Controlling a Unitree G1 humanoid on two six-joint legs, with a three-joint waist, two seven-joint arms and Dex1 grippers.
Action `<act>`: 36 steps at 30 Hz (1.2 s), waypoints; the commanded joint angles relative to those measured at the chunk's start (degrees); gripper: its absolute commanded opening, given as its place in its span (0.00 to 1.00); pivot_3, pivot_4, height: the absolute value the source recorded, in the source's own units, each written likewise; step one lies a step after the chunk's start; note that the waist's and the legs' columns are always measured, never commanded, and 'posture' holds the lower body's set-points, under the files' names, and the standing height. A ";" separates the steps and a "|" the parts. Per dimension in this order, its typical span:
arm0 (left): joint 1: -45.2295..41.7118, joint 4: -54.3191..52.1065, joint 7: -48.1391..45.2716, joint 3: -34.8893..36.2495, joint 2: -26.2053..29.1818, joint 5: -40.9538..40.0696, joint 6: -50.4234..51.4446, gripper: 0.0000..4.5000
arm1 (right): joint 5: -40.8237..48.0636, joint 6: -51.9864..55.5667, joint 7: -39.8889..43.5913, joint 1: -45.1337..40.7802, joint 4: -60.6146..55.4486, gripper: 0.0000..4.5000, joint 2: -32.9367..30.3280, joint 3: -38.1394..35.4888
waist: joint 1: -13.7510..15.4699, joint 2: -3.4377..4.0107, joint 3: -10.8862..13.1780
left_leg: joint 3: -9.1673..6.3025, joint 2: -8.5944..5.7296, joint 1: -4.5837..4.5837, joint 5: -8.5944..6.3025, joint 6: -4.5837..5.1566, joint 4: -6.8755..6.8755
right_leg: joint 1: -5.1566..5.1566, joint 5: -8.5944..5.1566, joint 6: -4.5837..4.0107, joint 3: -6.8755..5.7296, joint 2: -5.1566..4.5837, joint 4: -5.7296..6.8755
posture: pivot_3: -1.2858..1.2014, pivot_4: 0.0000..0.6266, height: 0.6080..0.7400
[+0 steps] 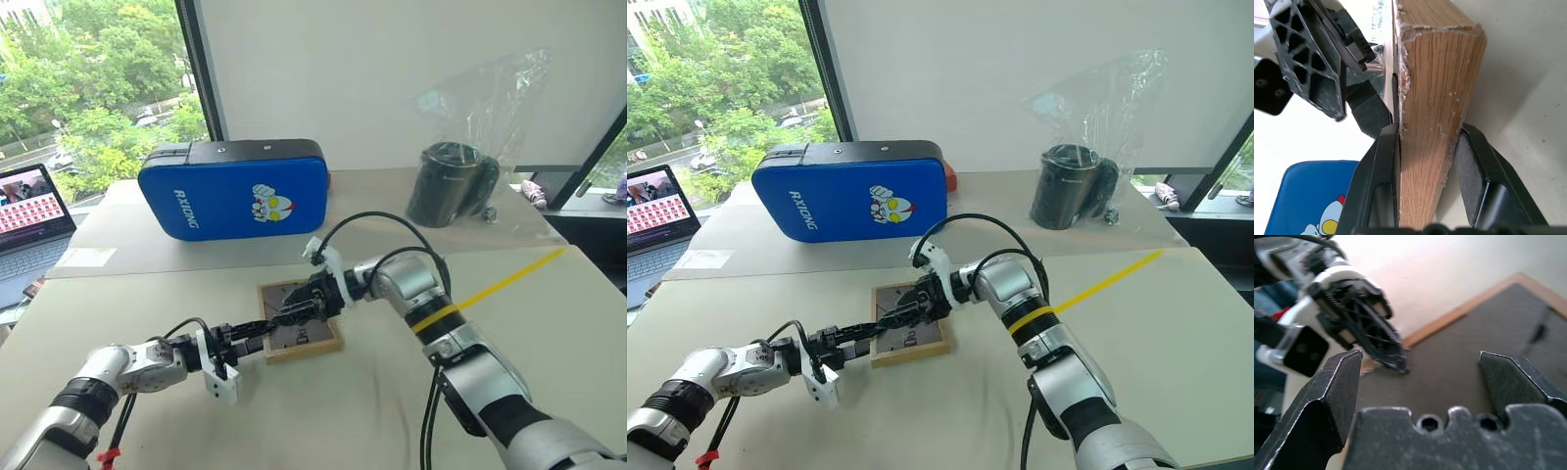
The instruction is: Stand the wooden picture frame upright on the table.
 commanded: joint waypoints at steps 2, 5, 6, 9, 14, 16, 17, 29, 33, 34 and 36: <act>2.56 -0.24 -2.20 -2.84 -1.06 0.95 0.24 0.25 | 2.69 1.48 -0.53 -1.90 -0.67 0.98 0.94 -4.56 | 0.17 0.00 0.00 | -0.01 0.00 -0.03 0.00 0.00 0.01 | -0.01 0.00 0.00 0.00 -0.01 0.00 | 0.52 0.24 1.00; 3.11 -0.41 -2.19 -3.01 -0.85 1.16 0.29 0.25 | 0.62 -2.05 -4.03 -4.03 5.47 0.98 -0.24 -7.50 | 0.17 0.00 0.00 | 0.01 -0.02 -0.04 0.00 -0.01 0.01 | -0.02 0.00 0.00 -0.01 -0.02 0.00 | 0.52 0.24 1.00; 3.19 -0.41 -2.20 -3.02 -0.86 1.16 0.33 0.25 | -0.21 -3.37 -5.04 -4.64 7.43 0.98 -0.59 -8.04 | 0.15 0.00 0.00 | 0.01 -0.01 -0.04 0.00 -0.01 0.01 | -0.03 0.00 0.00 -0.01 -0.02 -0.01 | 0.52 0.24 1.00; 3.33 -0.43 -2.25 -2.85 -0.83 0.86 0.30 0.25 | -2.30 -6.36 -5.69 -5.56 11.48 0.98 -0.97 -7.83 | 0.05 0.01 0.00 | 0.04 -0.01 -0.02 0.00 0.00 -0.04 | -0.05 0.00 0.00 -0.01 -0.02 -0.02 | 0.52 0.24 1.00; 3.17 -0.36 -2.36 -2.59 -1.03 0.47 0.38 0.25 | -6.35 -8.25 -2.10 -1.91 11.17 0.98 -0.03 -2.11 | -0.14 0.07 -0.04 | 0.07 0.00 0.00 0.00 0.00 -0.07 | -0.05 0.00 0.00 0.00 -0.02 -0.02 | 0.52 0.24 1.00; 2.88 -0.17 -2.41 -2.52 -1.09 0.40 0.40 0.25 | -6.64 -7.65 -0.65 -0.45 9.26 0.98 0.46 -0.69 | -0.16 0.10 -0.06 | 0.07 0.00 0.03 -0.01 0.01 -0.06 | -0.03 0.00 0.00 0.00 -0.02 -0.01 | 0.52 0.24 1.00; 2.66 0.00 -2.45 -2.52 -1.14 0.39 0.41 0.25 | -6.51 -7.24 -0.01 0.12 8.20 0.98 0.69 -0.30 | -0.16 0.11 -0.07 | 0.07 0.00 0.05 -0.01 0.01 -0.07 | -0.01 0.00 0.00 0.00 -0.02 -0.01 | 0.52 0.24 1.00; 4.39 -1.42 -4.64 -2.32 -0.84 -1.84 0.20 0.25 | -1.71 -1.78 -0.84 0.19 -1.81 0.98 -1.15 -7.70 | -0.07 0.12 -0.08 | 0.08 0.00 0.06 -0.01 0.02 -0.06 | -0.02 0.00 0.00 0.00 -0.02 -0.01 | 0.52 0.24 1.00; 4.91 -1.96 -5.45 -1.97 -0.91 -2.60 0.55 0.25 | -0.88 -1.81 -0.90 -0.16 -3.36 0.98 -3.43 -9.46 | -0.15 0.12 -0.08 | 0.08 0.01 0.04 -0.03 0.03 -0.08 | -0.05 0.00 0.00 -0.01 -0.02 -0.04 | 0.52 0.24 1.00; 4.96 -1.97 -5.61 -1.84 -0.96 -2.73 0.60 0.25 | -0.73 -1.81 -0.97 -0.10 -3.60 0.98 -3.68 -9.69 | -0.19 0.12 -0.08 | 0.09 0.01 0.03 -0.03 0.04 -0.09 | -0.06 0.00 0.00 -0.01 -0.02 -0.05 | 0.52 0.24 1.00; 5.00 -2.10 -6.00 -1.63 -1.04 -3.10 0.74 0.25 | -0.89 -1.90 -0.87 0.44 -4.35 0.98 -4.27 -9.42 | -0.30 0.12 -0.08 | 0.09 0.02 0.02 -0.03 0.05 -0.10 | -0.06 0.00 0.00 -0.01 -0.02 -0.05 | 0.52 0.24 1.00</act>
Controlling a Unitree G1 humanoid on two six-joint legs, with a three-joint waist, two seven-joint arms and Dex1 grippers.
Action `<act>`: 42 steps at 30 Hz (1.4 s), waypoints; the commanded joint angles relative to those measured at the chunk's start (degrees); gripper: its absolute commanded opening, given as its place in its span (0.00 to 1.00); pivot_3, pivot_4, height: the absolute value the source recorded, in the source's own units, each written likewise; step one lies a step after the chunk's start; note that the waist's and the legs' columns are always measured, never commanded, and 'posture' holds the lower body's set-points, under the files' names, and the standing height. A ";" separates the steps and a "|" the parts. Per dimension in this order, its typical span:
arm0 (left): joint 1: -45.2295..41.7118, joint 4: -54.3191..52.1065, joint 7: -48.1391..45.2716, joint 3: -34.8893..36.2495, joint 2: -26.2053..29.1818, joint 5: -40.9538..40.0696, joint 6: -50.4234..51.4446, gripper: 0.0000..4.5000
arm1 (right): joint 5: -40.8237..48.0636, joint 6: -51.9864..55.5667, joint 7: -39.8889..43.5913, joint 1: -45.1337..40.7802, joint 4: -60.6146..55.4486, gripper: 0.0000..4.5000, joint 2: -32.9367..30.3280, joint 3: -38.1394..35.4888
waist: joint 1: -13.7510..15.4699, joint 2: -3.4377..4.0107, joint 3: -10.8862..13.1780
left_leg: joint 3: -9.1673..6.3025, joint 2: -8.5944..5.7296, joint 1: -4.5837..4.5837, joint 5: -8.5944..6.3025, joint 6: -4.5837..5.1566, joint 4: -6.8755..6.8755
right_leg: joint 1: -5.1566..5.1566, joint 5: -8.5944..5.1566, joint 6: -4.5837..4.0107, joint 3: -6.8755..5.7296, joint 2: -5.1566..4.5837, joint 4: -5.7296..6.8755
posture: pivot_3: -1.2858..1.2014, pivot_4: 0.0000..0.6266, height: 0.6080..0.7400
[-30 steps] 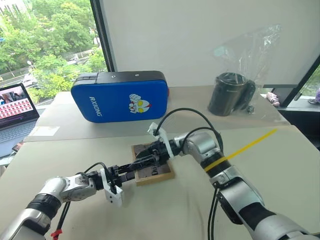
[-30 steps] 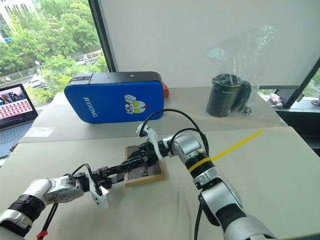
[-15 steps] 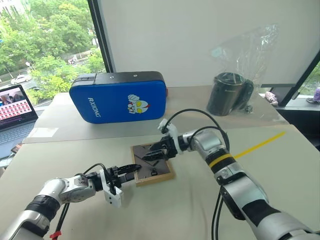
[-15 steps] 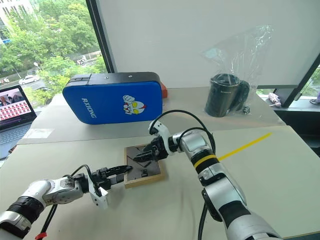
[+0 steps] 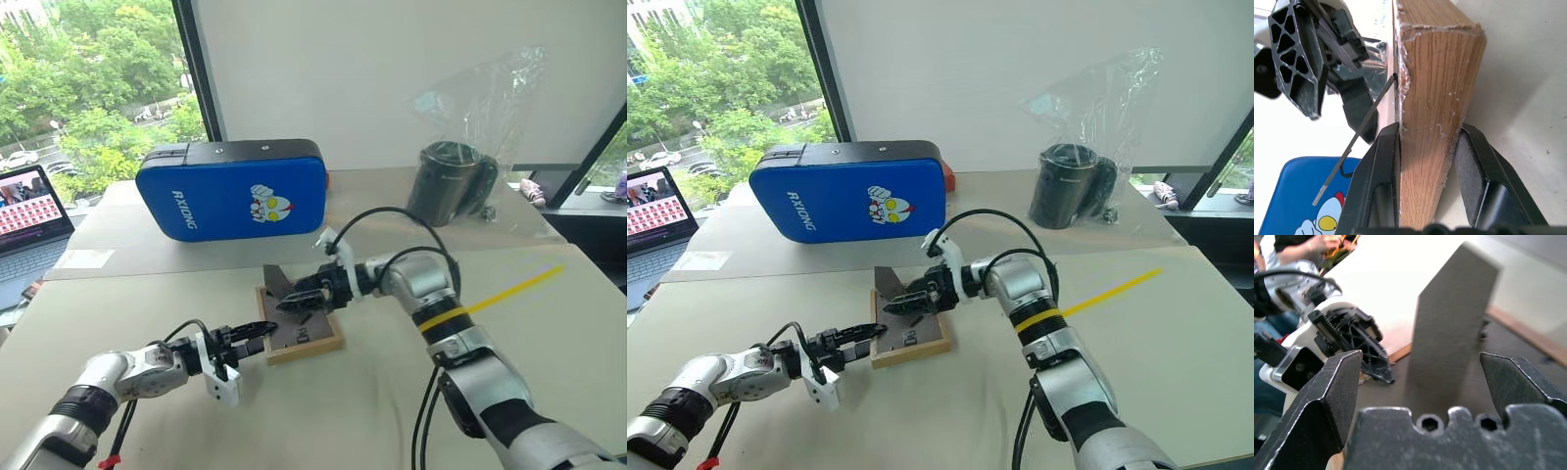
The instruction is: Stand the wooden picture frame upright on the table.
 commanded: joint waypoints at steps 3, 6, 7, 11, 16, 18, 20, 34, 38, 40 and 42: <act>2.11 -0.32 -3.44 -2.64 -1.00 0.44 -0.07 0.25 | -0.59 -1.52 -1.18 0.37 -3.87 0.98 -1.35 0.49 | -0.01 0.00 0.00 | 0.00 0.00 0.00 0.00 0.00 0.00 | 0.00 0.00 0.00 0.00 0.00 0.00 | 0.52 0.24 1.00; 2.23 -0.91 -4.23 -2.49 -1.21 -0.20 0.35 0.25 | -2.02 -5.25 -3.58 1.64 -3.77 0.98 -3.98 -1.61 | 0.35 -0.01 0.00 | 0.00 -0.01 -0.03 0.00 0.01 0.02 | 0.02 0.00 0.00 0.00 -0.01 -0.01 | 0.52 0.24 1.00; 2.31 -1.08 -4.45 -2.40 -1.24 -0.40 0.44 0.25 | -2.54 -7.17 -3.76 2.38 -4.08 0.98 -5.44 -2.11 | 0.44 -0.01 0.01 | -0.01 -0.01 -0.06 0.00 0.01 0.04 | 0.01 0.00 0.00 -0.02 -0.02 -0.02 | 0.52 0.24 1.00; 2.69 -1.46 -5.19 -1.97 -1.21 -1.15 0.70 0.25 | -9.45 -26.48 -4.13 9.45 -7.08 0.98 -15.36 -1.61 | 0.53 -0.01 0.01 | 0.00 -0.03 -0.17 -0.02 0.03 0.03 | -0.02 -0.02 0.04 -0.06 -0.05 -0.15 | 0.52 0.24 1.00; 3.22 -2.13 -6.48 -1.42 -1.16 -2.35 0.77 0.25 | -21.46 -55.54 -8.11 21.88 -12.85 0.98 -25.57 2.35 | 0.31 -0.01 0.01 | 0.06 -0.01 -0.22 -0.10 0.17 -0.01 | 0.00 -0.04 0.07 -0.08 -0.05 -0.40 | 0.52 0.24 1.00; 3.40 -2.49 -7.13 -1.13 -1.17 -3.09 0.80 0.25 | -30.60 -70.46 -14.36 26.86 -17.06 0.98 -27.19 6.31 | 0.14 -0.01 0.01 | 0.14 -0.01 -0.20 -0.10 0.18 0.00 | 0.01 -0.04 0.08 -0.05 -0.06 -0.43 | 0.52 0.24 1.00; 3.50 -2.65 -7.61 -0.88 -1.12 -3.68 0.68 0.25 | -36.56 -79.02 -20.52 29.44 -20.58 0.98 -26.43 7.64 | -0.16 -0.03 0.00 | 0.19 0.01 -0.11 -0.10 0.18 0.01 | 0.03 -0.05 0.09 -0.01 -0.05 -0.61 | 0.52 0.24 1.00; 3.37 -2.48 -10.74 0.15 -0.81 -7.26 0.13 0.25 | -49.86 -88.03 -36.61 29.90 -24.43 0.83 -18.36 8.52 | 0.35 -0.38 0.11 | 0.28 0.05 0.10 -0.09 0.15 0.04 | 0.19 -0.05 0.06 0.04 -0.01 -0.61 | 0.52 0.24 1.00; 3.28 -2.36 -11.27 0.30 -1.00 -7.93 0.28 0.25 | -50.72 -88.56 -37.79 30.03 -24.44 0.53 -18.30 8.20 | 0.31 -0.39 0.12 | 0.28 0.05 0.11 -0.09 0.16 0.04 | 0.17 -0.06 0.06 0.05 0.00 -0.60 | 0.52 0.24 1.00; 3.32 -2.37 -11.60 0.31 -1.10 -8.42 0.32 0.25 | -51.00 -88.49 -37.99 29.98 -24.58 0.38 -18.31 8.04 | 0.30 -0.39 0.12 | 0.28 0.05 0.10 -0.09 0.16 0.04 | 0.17 -0.06 0.06 0.05 0.00 -0.60 | 0.52 0.24 1.00; 3.45 -2.33 -11.98 0.46 -1.20 -8.95 0.42 0.25 | -50.57 -88.00 -38.04 29.80 -25.09 0.28 -18.36 7.79 | 0.30 -0.39 0.12 | 0.29 0.05 0.15 -0.09 0.16 0.04 | 0.21 -0.05 0.06 0.05 0.00 -0.58 | 0.52 0.24 1.00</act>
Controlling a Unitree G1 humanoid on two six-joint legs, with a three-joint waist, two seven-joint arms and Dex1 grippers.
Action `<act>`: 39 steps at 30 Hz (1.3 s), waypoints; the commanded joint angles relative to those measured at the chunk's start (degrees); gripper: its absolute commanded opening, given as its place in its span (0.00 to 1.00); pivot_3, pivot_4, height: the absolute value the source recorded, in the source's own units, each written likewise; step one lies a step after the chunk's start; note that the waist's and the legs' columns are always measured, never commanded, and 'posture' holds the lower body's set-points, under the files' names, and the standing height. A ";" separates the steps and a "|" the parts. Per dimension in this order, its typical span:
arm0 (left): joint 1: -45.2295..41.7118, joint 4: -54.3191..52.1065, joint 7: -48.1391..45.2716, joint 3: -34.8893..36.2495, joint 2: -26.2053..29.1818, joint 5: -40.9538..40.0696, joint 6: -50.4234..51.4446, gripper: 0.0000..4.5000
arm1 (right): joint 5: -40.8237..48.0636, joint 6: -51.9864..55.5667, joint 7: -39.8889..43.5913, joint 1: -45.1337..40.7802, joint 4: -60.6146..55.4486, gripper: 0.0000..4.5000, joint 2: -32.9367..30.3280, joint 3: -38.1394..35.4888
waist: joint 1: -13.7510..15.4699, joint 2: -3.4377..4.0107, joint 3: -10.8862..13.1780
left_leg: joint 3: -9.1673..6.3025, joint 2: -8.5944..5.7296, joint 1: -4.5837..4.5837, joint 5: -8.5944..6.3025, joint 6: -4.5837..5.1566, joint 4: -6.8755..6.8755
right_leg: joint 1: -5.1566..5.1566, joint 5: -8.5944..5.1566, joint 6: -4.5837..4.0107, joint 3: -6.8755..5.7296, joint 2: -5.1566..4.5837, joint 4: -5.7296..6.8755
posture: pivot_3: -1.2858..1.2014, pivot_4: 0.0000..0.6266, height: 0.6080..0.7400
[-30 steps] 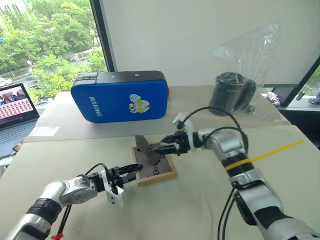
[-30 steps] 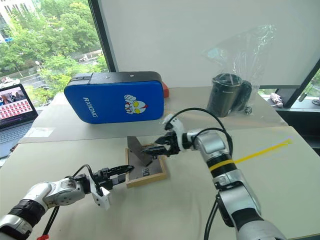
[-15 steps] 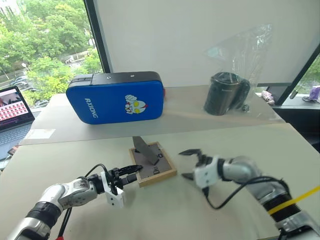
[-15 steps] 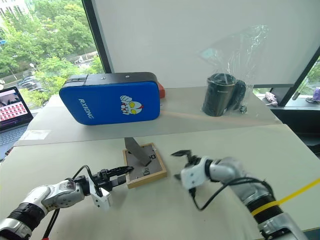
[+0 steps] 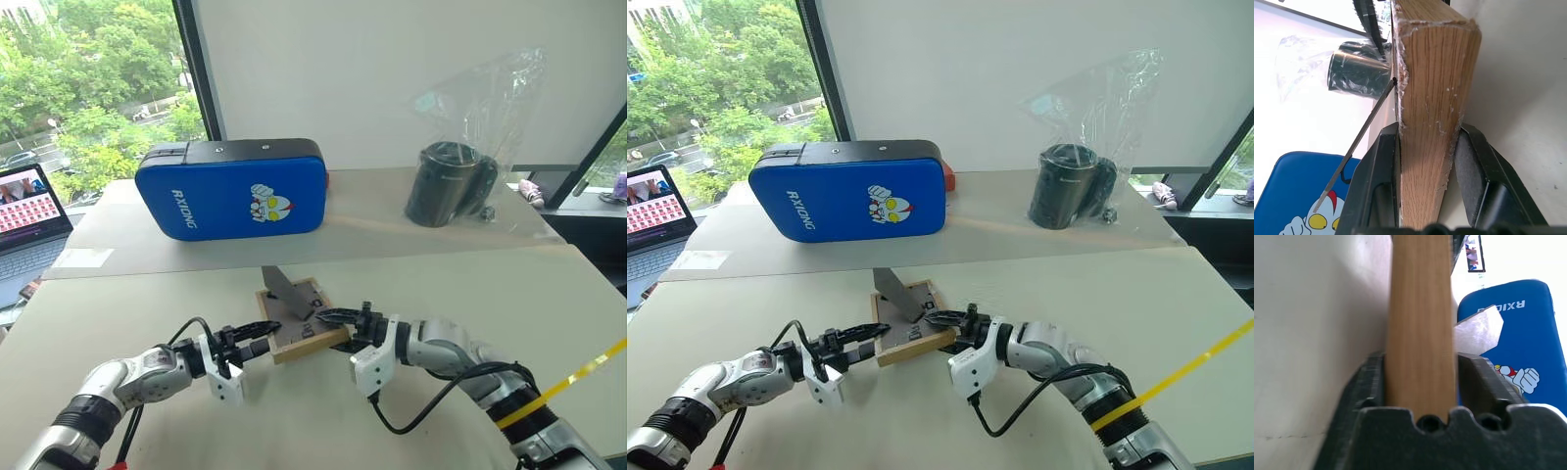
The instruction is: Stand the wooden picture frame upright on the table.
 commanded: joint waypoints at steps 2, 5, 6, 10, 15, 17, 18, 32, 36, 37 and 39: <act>1.42 0.80 -3.82 -1.14 0.00 -0.81 0.66 0.25 | 3.63 1.60 0.32 -1.63 -3.61 0.28 0.09 -2.23 | -0.02 -0.01 0.01 | -0.01 0.00 -0.02 0.00 0.00 0.00 | -0.01 0.00 0.00 0.00 0.01 -0.01 | 0.52 0.24 1.00; 2.55 -0.03 -6.27 0.10 -0.42 -8.18 1.77 0.36 | 7.92 5.06 3.50 -2.88 -6.48 0.28 -0.11 -3.70 | -0.03 -0.01 0.01 | -0.01 0.00 -0.02 0.00 0.00 0.00 | -0.02 0.00 0.00 0.00 0.01 0.00 | 0.52 0.24 1.00; 3.15 -0.69 -7.26 0.61 -0.55 -10.62 2.54 0.47 | 9.42 6.54 4.75 -3.41 -7.38 0.28 -0.29 -4.31 | -0.04 -0.01 0.01 | -0.02 0.00 -0.03 0.00 0.00 0.00 | -0.03 0.00 0.00 0.00 0.01 0.01 | 0.52 0.24 1.00; 6.95 -6.87 -10.37 5.11 -0.52 -21.16 8.34 0.74 | 17.40 15.58 11.17 -6.83 -10.48 0.28 -1.81 -7.94 | -0.10 -0.06 0.13 | -0.02 0.01 -0.11 -0.01 0.01 0.02 | -0.08 0.00 -0.01 0.00 0.00 0.00 | 0.52 0.24 1.00; 18.14 -21.89 -13.57 12.20 -1.05 -32.43 19.76 0.81 | 33.43 41.41 20.65 -14.72 -13.74 0.28 -3.44 -14.42 | -0.41 -0.05 0.20 | -0.07 0.05 -0.21 -0.03 0.05 0.00 | -0.18 0.01 -0.01 -0.01 0.00 0.02 | 0.52 0.24 1.00; 22.18 -26.35 -15.01 13.28 -1.91 -33.36 23.36 0.81 | 40.46 57.24 24.74 -19.10 -15.31 0.28 -4.32 -16.24 | -0.40 -0.03 0.21 | -0.09 0.08 -0.26 -0.05 0.09 -0.01 | -0.19 0.01 -0.02 -0.03 0.00 0.10 | 0.52 0.24 1.00; 23.41 -27.84 -15.56 13.66 -2.34 -33.32 24.48 0.81 | 42.39 62.55 25.88 -20.55 -15.93 0.28 -4.85 -16.71 | -0.36 -0.02 0.22 | -0.13 0.09 -0.31 -0.07 0.12 -0.02 | -0.22 0.01 -0.02 -0.07 0.01 0.08 | 0.52 0.24 1.00; 27.28 -32.66 -20.29 15.86 -8.21 -31.59 29.06 0.81 | 63.29 111.16 40.41 -37.12 -1.68 0.28 -12.10 -7.28 | 0.04 0.26 0.47 | -0.21 0.04 -0.68 -0.12 0.21 0.07 | -0.32 0.03 -0.02 -0.22 -0.03 -0.03 | 0.52 0.24 1.00; 27.23 -32.68 -20.89 16.06 -9.30 -31.02 28.88 0.81 | 61.64 107.91 40.52 -35.50 1.84 0.28 -11.00 -3.71 | 0.02 0.28 0.47 | -0.22 0.04 -0.76 -0.12 0.21 0.08 | -0.39 0.03 -0.01 -0.23 -0.03 -0.02 | 0.52 0.24 1.00; 27.26 -32.71 -20.99 16.11 -9.58 -30.79 28.80 0.81 | 61.34 107.38 40.73 -35.47 2.30 0.39 -10.74 -3.11 | -0.03 0.28 0.47 | -0.19 0.01 -0.78 -0.11 0.20 0.08 | -0.43 0.03 -0.01 -0.21 -0.05 -0.01 | 0.52 0.24 1.00; 27.25 -32.77 -21.15 16.12 -10.03 -30.49 28.77 0.81 | 61.06 106.72 41.10 -35.63 3.07 0.56 -10.45 -2.49 | -0.19 0.27 0.47 | -0.23 0.04 -0.77 -0.12 0.20 0.09 | -0.42 0.03 -0.01 -0.23 -0.02 0.01 | 0.52 0.24 1.00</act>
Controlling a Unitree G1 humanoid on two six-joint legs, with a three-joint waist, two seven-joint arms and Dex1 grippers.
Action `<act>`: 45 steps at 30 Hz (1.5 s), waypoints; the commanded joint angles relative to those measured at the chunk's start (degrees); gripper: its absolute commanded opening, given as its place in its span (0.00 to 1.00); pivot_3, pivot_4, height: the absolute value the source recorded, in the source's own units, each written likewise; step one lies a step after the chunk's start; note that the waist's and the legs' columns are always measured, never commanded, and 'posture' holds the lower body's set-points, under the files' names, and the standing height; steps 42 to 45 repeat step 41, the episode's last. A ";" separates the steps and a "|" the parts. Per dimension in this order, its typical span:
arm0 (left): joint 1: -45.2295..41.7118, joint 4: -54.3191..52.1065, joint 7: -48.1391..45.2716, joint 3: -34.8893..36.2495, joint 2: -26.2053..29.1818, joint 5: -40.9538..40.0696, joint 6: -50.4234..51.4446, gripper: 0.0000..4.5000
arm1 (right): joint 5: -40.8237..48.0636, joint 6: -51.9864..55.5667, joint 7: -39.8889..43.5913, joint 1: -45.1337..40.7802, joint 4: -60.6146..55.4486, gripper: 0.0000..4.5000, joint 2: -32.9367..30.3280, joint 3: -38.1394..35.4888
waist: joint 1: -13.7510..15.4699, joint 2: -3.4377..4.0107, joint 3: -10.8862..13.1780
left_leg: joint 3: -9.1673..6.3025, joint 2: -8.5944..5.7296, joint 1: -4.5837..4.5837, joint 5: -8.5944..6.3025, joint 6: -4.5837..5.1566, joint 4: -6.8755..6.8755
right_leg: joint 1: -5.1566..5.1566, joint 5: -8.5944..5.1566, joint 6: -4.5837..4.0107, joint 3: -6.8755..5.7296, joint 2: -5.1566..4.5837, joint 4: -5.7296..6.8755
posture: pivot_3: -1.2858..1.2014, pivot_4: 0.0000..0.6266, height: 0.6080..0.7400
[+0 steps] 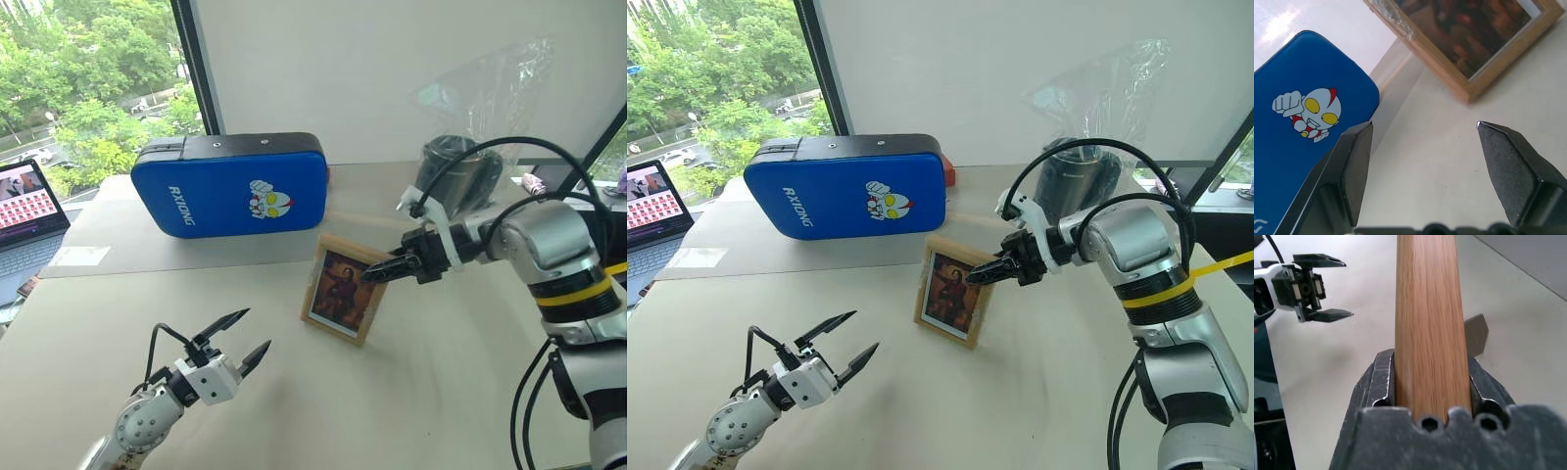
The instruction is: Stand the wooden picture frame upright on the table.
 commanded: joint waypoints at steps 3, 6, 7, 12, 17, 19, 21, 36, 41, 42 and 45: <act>0.07 -1.90 -0.49 1.45 -0.90 0.48 -0.69 0.81 | -0.70 -1.62 0.99 -1.07 1.35 0.79 0.65 1.22 | -0.01 0.01 0.01 | 0.01 -0.01 -0.04 0.01 -0.02 0.01 | -0.04 0.00 0.00 0.01 -0.01 0.01 | 0.52 0.24 1.00; -0.04 -1.74 -0.62 1.63 -1.08 0.57 -0.71 0.81 | -0.01 -0.74 1.15 -1.81 0.70 0.99 0.22 0.34 | 0.08 0.01 0.01 | -0.01 -0.01 -0.07 0.01 -0.02 0.01 | -0.06 0.00 0.00 0.00 -0.01 0.01 | 0.52 0.24 1.00; -0.13 -1.68 -0.65 1.65 -1.14 0.59 -0.71 0.81 | 0.37 -0.37 1.29 -1.95 0.19 0.99 -0.29 -0.23 | 0.10 0.01 0.01 | -0.01 -0.01 -0.07 0.01 -0.02 0.01 | -0.06 0.00 0.00 0.00 -0.01 0.00 | 0.52 0.24 1.00; -0.03 -1.52 -1.28 2.15 -1.18 -0.40 -0.93 0.81 | 2.24 1.75 0.88 0.09 -4.22 0.99 -5.07 -4.67 | 0.40 0.02 0.02 | -0.02 -0.02 -0.13 0.01 -0.02 0.01 | -0.09 0.00 0.01 -0.02 -0.02 -0.03 | 0.52 0.24 1.00; 3.25 -6.75 -3.91 3.41 -3.47 -11.02 9.70 0.81 | 11.53 10.22 -0.52 14.83 -18.56 0.99 -12.93 -21.09 | 1.22 -0.01 0.03 | -0.06 0.00 -0.20 -0.04 0.05 0.01 | -0.07 0.00 0.01 -0.09 -0.03 -0.11 | 0.52 0.24 1.00; 4.98 -10.98 -3.16 4.20 -5.72 -16.00 18.91 0.81 | 13.24 12.98 -4.39 22.69 -25.71 0.99 -12.62 -28.53 | 1.32 -0.01 0.03 | -0.02 0.00 -0.21 -0.10 0.15 0.02 | -0.04 0.01 0.02 -0.06 -0.04 -0.14 | 0.52 0.24 1.00; 5.97 -14.28 -2.01 5.23 -7.65 -19.12 26.20 0.81 | 13.23 13.81 -9.38 27.97 -31.26 0.99 -10.30 -33.21 | 1.25 -0.02 0.04 | 0.04 0.00 -0.18 -0.11 0.17 0.04 | -0.04 0.01 0.03 -0.02 -0.03 -0.11 | 0.52 0.24 1.00; -2.02 -14.33 8.90 8.33 -21.02 -19.12 46.41 0.81 | -27.19 -43.59 -66.55 66.59 -37.81 0.99 32.69 -21.74 | -0.16 -0.30 -0.08 | -0.03 -0.07 0.32 0.22 -0.41 0.07 | 0.23 0.01 -0.03 0.23 0.04 0.02 | 0.52 0.24 1.00; -2.04 -14.08 8.38 8.62 -21.13 -18.48 46.18 0.81 | -27.58 -48.63 -65.83 66.70 -34.70 0.99 32.34 -21.80 | -0.06 -0.29 -0.08 | -0.06 -0.04 0.37 0.20 -0.37 -0.01 | 0.25 -0.01 -0.06 0.22 0.08 -0.04 | 0.52 0.24 1.00; -2.04 -14.08 8.38 8.62 -21.13 -18.48 46.18 0.81 | -27.58 -48.63 -65.83 66.70 -34.70 0.99 32.34 -21.80 | -0.06 -0.29 -0.08 | -0.06 -0.04 0.37 0.20 -0.37 -0.01 | 0.25 -0.01 -0.06 0.22 0.08 -0.04 | 0.52 0.24 1.00; -2.04 -14.08 8.38 8.62 -21.13 -18.48 46.18 0.81 | -27.58 -48.63 -65.83 66.70 -34.70 0.99 32.34 -21.80 | -0.06 -0.29 -0.08 | -0.06 -0.04 0.37 0.20 -0.37 -0.01 | 0.25 -0.01 -0.06 0.22 0.08 -0.04 | 0.52 0.24 1.00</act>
